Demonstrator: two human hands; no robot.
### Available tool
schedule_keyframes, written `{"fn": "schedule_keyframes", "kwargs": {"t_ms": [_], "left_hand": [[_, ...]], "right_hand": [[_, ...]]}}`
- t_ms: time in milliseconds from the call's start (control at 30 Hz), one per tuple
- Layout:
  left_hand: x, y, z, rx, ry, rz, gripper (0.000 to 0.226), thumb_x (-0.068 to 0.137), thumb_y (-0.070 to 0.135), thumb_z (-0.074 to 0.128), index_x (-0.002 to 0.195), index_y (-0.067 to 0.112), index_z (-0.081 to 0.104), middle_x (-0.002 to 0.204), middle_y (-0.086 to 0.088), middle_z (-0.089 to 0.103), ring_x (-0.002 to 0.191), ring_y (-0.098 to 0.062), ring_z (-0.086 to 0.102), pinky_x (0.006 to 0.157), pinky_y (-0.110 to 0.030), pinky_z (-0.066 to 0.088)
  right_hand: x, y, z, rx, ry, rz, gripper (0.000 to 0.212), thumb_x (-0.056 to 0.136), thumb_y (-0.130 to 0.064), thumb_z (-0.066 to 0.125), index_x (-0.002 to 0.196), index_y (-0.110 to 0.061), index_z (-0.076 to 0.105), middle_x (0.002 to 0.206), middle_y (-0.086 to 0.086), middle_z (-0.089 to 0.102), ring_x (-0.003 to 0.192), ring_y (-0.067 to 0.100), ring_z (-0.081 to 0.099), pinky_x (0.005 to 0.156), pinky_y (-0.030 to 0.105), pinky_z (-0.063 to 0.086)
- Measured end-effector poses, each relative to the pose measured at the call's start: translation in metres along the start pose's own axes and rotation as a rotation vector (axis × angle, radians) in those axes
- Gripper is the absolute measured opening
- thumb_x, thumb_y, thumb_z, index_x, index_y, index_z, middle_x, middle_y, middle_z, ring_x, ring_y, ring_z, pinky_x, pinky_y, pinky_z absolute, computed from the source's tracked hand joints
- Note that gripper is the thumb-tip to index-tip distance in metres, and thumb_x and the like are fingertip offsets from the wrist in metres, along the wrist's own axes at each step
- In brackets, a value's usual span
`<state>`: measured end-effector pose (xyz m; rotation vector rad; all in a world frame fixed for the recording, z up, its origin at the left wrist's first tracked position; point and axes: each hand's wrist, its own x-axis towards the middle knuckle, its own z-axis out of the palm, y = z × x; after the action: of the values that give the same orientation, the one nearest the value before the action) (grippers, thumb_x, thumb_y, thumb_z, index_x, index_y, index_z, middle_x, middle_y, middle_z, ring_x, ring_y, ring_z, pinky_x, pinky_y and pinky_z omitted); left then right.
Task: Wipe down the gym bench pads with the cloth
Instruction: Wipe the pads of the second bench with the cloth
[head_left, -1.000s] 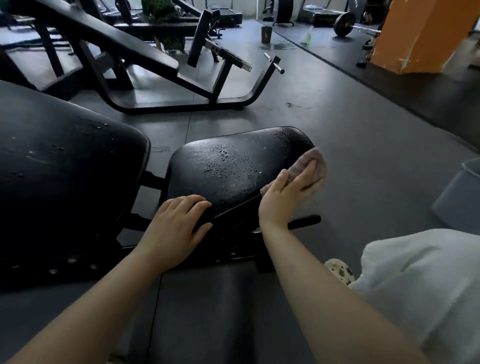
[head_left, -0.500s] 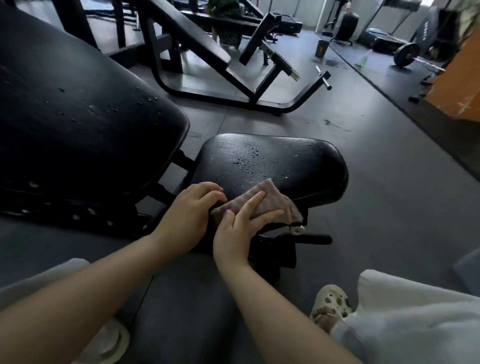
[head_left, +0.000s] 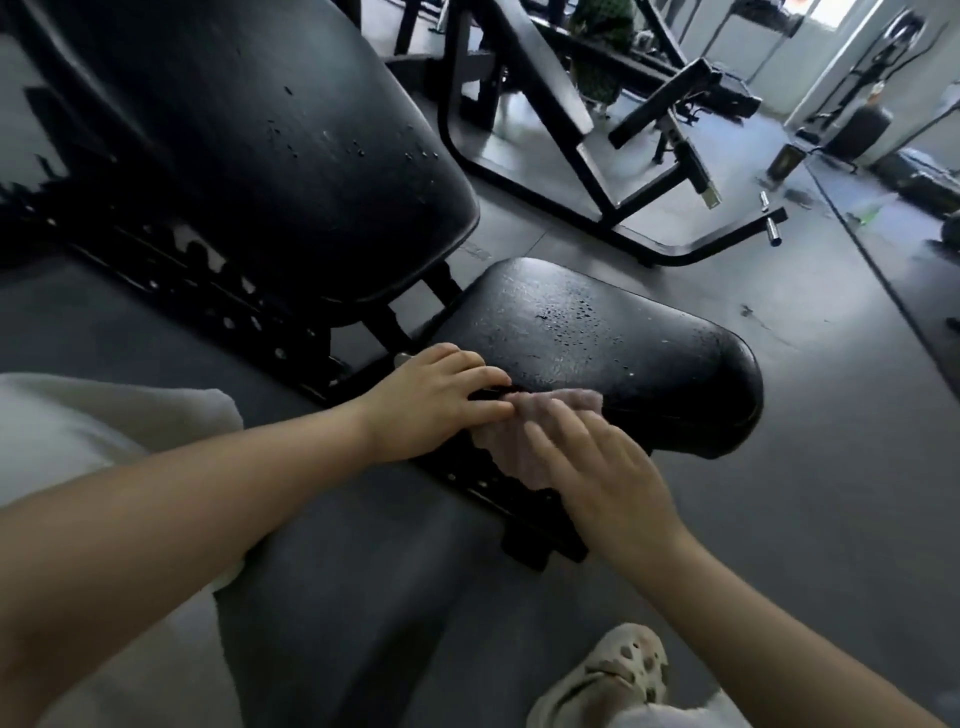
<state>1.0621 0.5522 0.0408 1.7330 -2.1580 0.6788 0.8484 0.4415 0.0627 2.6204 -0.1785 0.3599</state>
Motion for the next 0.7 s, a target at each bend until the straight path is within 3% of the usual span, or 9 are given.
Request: {"fn": "schedule_keyframes", "kwargs": {"t_ms": [33,100,233,300,400,467,567,633,700], "left_hand": [[-0.001,0.0,0.0,0.008,0.0,-0.007,0.036,0.084,0.017,0.042,0.11,0.023,0.066,0.116,-0.008,0.064,0.095,-0.029,0.061,0.085,-0.038,0.038],[-0.006,-0.001,0.002,0.035,0.037,-0.033,0.039,0.082,0.014,0.041,0.112,0.025,0.064,0.118,-0.008,0.061,0.099,-0.028,0.057,0.089,-0.038,0.037],[-0.025,0.016,0.013,0.058,0.234,-0.23,0.038,0.095,0.008,0.029,0.116,0.027,0.055,0.111,-0.003,0.046,0.092,-0.021,0.046,0.084,-0.035,0.036],[-0.031,0.035,0.02,0.008,0.314,-0.398,0.037,0.09,0.008,0.035,0.113,0.025,0.058,0.1,0.0,0.042,0.081,-0.02,0.046,0.074,-0.034,0.036],[-0.026,0.073,0.027,-0.256,0.395,-0.765,0.039,0.081,0.009,0.046,0.117,0.016,0.061,0.094,-0.004,0.048,0.076,-0.023,0.051,0.067,-0.036,0.045],[-0.014,0.1,0.023,-0.635,0.432,-1.075,0.045,0.086,0.01,0.046,0.131,0.011,0.053,0.11,-0.007,0.048,0.099,-0.024,0.053,0.087,-0.036,0.048],[0.011,0.126,0.023,-1.096,0.427,-1.244,0.065,0.087,0.028,0.031,0.149,0.014,0.016,0.146,-0.01,0.017,0.14,-0.017,0.019,0.116,-0.028,0.02],[0.023,0.129,0.028,-1.154,0.436,-1.238,0.07,0.087,0.036,0.026,0.146,0.018,-0.006,0.154,-0.011,-0.014,0.144,-0.013,-0.011,0.119,-0.026,0.003],[0.03,0.129,0.032,-1.18,0.431,-1.241,0.066,0.091,0.04,0.026,0.137,0.027,-0.019,0.151,-0.009,-0.031,0.14,-0.013,-0.027,0.115,-0.021,-0.005]], "right_hand": [[0.0,0.01,0.007,-0.039,-0.009,-0.157,0.047,0.084,-0.016,0.041,0.129,-0.01,0.053,0.139,0.017,0.046,0.121,0.033,0.042,0.098,0.04,0.041],[0.004,0.023,0.018,-0.116,-0.046,-0.304,0.052,0.083,-0.018,0.034,0.13,-0.013,0.057,0.147,0.014,0.038,0.133,0.035,0.03,0.11,0.043,0.025],[0.023,0.02,0.022,-0.13,-0.054,-0.293,0.058,0.077,-0.023,0.032,0.128,-0.023,0.059,0.15,0.005,0.026,0.134,0.038,0.026,0.115,0.048,0.007],[0.031,0.008,0.022,-0.145,-0.061,-0.292,0.057,0.073,-0.027,0.044,0.129,-0.023,0.059,0.15,0.004,0.024,0.135,0.038,0.024,0.115,0.05,0.005],[0.039,-0.006,0.024,-0.128,-0.121,-0.248,0.068,0.067,-0.029,0.064,0.133,-0.023,0.054,0.152,0.004,0.021,0.136,0.038,0.022,0.114,0.051,0.006],[0.047,-0.013,0.021,-0.068,-0.109,-0.251,0.059,0.074,-0.033,0.05,0.132,-0.022,0.057,0.152,0.007,0.028,0.135,0.04,0.03,0.112,0.051,0.014],[0.061,-0.008,0.009,0.038,-0.143,-0.27,0.054,0.077,-0.035,0.039,0.123,-0.023,0.064,0.144,0.011,0.046,0.125,0.038,0.049,0.108,0.049,0.034],[0.065,0.005,0.006,0.154,-0.109,-0.316,0.042,0.077,-0.027,0.055,0.118,-0.023,0.067,0.141,0.015,0.048,0.123,0.037,0.052,0.105,0.049,0.037],[0.064,0.019,0.004,0.293,-0.103,-0.32,0.045,0.073,-0.014,0.075,0.117,-0.02,0.067,0.139,0.019,0.048,0.124,0.038,0.051,0.103,0.052,0.038]]}}
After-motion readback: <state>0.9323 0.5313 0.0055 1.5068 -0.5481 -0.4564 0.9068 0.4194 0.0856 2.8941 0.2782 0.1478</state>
